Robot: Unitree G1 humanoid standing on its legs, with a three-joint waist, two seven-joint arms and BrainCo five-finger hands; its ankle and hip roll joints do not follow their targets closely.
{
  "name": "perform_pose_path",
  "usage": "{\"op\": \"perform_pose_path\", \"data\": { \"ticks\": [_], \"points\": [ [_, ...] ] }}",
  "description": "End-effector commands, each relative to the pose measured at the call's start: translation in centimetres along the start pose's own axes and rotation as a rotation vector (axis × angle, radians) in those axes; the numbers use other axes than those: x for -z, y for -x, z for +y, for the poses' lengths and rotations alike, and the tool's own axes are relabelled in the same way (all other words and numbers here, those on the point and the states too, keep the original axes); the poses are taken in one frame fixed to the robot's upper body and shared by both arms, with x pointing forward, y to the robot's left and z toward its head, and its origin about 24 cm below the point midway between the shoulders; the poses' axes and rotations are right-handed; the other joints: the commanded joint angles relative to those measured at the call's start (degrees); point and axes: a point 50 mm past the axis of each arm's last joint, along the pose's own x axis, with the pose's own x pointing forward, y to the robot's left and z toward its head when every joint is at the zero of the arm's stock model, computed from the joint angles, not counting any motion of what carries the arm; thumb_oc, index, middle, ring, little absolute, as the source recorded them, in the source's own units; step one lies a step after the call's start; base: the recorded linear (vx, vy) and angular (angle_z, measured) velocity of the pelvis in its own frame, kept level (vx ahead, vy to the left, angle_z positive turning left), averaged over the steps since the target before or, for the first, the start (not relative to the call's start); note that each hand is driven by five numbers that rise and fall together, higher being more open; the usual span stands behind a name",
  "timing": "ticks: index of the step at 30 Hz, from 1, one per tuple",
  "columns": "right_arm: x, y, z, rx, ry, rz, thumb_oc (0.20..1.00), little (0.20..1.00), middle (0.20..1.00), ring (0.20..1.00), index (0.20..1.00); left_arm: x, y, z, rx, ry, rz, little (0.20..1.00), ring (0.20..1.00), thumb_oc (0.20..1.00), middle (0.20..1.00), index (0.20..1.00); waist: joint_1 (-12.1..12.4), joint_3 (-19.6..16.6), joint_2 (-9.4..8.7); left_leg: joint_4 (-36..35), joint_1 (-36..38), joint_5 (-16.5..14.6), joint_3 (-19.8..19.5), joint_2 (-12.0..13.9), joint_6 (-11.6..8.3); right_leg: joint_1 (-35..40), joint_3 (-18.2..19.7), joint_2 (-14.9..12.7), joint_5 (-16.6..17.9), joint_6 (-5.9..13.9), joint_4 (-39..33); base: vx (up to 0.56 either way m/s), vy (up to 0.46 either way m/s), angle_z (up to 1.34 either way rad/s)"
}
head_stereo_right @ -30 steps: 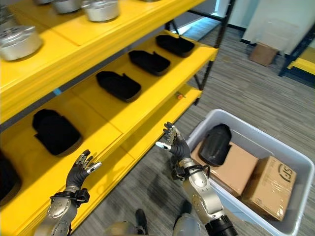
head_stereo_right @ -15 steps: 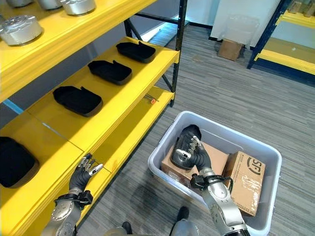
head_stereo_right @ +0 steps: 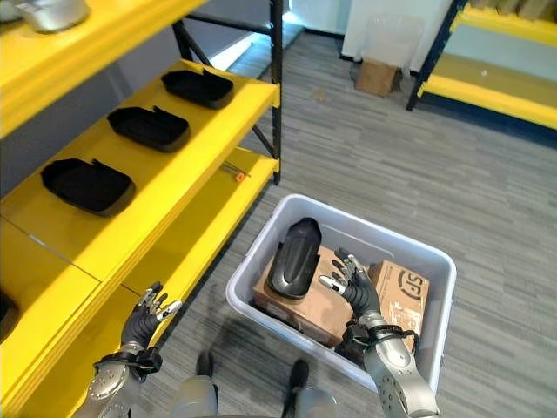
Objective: Move parts from the plastic box to the shelf.
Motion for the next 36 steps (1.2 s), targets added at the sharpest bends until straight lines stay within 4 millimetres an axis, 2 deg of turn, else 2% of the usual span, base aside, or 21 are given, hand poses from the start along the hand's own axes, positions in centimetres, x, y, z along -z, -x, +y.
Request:
{"op": "perform_pose_path", "data": {
  "ticks": [1,4,8,11,14,18,22,28,36],
  "points": [
    [-2.4,0.3,0.6,-0.050,-0.019,-0.132,1.000,1.000,1.000,1.000,1.000,-2.2,0.1,0.4,0.030,-0.056,-0.119,1.000,1.000,1.000,1.000,1.000,-0.3,-0.7,1.15,0.7,2.8,4.7,1.2,-0.1,-0.90,5.6,0.3,-5.3,-3.7,7.06,-1.6,0.18,0.363,-0.93],
    [-2.1,0.4,0.9,-0.045,-0.049,-0.125,1.000,1.000,1.000,1.000,1.000,-2.8,-0.1,0.1,0.054,-0.063,-0.138,1.000,1.000,1.000,1.000,1.000,-1.4,-0.3,0.98,3.5,3.8,0.8,4.0,-2.7,0.51,6.0,2.5,-8.8,-1.1,8.88,-2.5,0.13,0.367,-0.98],
    [-1.8,-0.2,2.0,-0.079,-0.073,-0.117,1.000,1.000,1.000,1.000,1.000,-3.9,-0.4,0.7,0.049,-0.101,-0.176,1.000,1.000,1.000,1.000,1.000,-2.1,0.2,-0.47,5.8,4.2,-2.6,10.7,-4.4,1.91,3.3,5.5,-12.0,3.7,11.20,-5.2,0.02,0.257,-0.84],
    [-2.1,-0.6,2.6,-0.101,-0.082,-0.128,1.000,1.000,1.000,1.000,1.000,-4.4,-0.5,1.1,0.032,-0.114,-0.196,1.000,1.000,1.000,1.000,1.000,-2.0,0.3,-1.58,7.5,4.1,-4.0,13.5,-4.4,2.30,1.7,6.6,-12.5,4.8,11.76,-5.9,0.01,0.110,-0.46],
    [-2.1,-0.6,2.5,-0.094,-0.085,-0.126,1.000,1.000,1.000,1.000,1.000,-4.5,-0.5,1.4,0.018,-0.124,-0.198,1.000,1.000,1.000,1.000,1.000,-2.5,0.3,-2.47,8.2,4.3,-4.7,14.4,-4.3,2.46,1.3,6.6,-12.6,5.3,11.88,-6.1,0.05,0.033,-0.28],
    [-2.1,-0.3,1.9,-0.073,-0.074,-0.129,1.000,1.000,1.000,1.000,1.000,-4.9,-0.8,1.4,0.019,-0.144,-0.208,1.000,1.000,1.000,1.000,1.000,-3.3,0.6,-3.23,8.3,4.3,-4.5,14.9,-3.4,1.90,0.8,6.4,-12.0,5.1,11.70,-6.1,0.05,-0.026,-0.12],
    [-2.3,-0.3,1.6,-0.064,-0.062,-0.136,1.000,1.000,1.000,1.000,1.000,-5.4,-1.0,0.9,0.039,-0.162,-0.229,1.000,1.000,1.000,1.000,1.000,-4.2,1.0,-3.21,7.4,4.2,-3.5,15.5,-2.3,1.09,-0.3,6.3,-11.3,5.0,11.39,-6.0,0.03,-0.053,-0.10],
    [-3.8,-0.8,2.1,-0.082,-0.052,-0.204,1.000,1.000,1.000,1.000,1.000,-7.3,-2.0,-0.8,0.079,-0.152,-0.319,1.000,1.000,1.000,1.000,1.000,-5.5,2.9,-2.91,5.4,3.1,-1.3,17.1,-0.4,-0.19,-4.6,7.3,-9.5,5.1,11.03,-5.0,-0.02,-0.062,-0.10],
    [-4.7,-1.1,3.1,-0.111,-0.076,-0.250,1.000,1.000,1.000,1.000,1.000,-9.2,-3.1,-3.1,0.121,-0.118,-0.404,1.000,1.000,1.000,1.000,1.000,-7.4,4.6,-2.87,3.8,1.9,0.4,19.4,0.9,-1.04,-9.3,9.2,-8.0,5.4,10.79,-3.8,-0.02,-0.049,-0.20]
  ]
}}
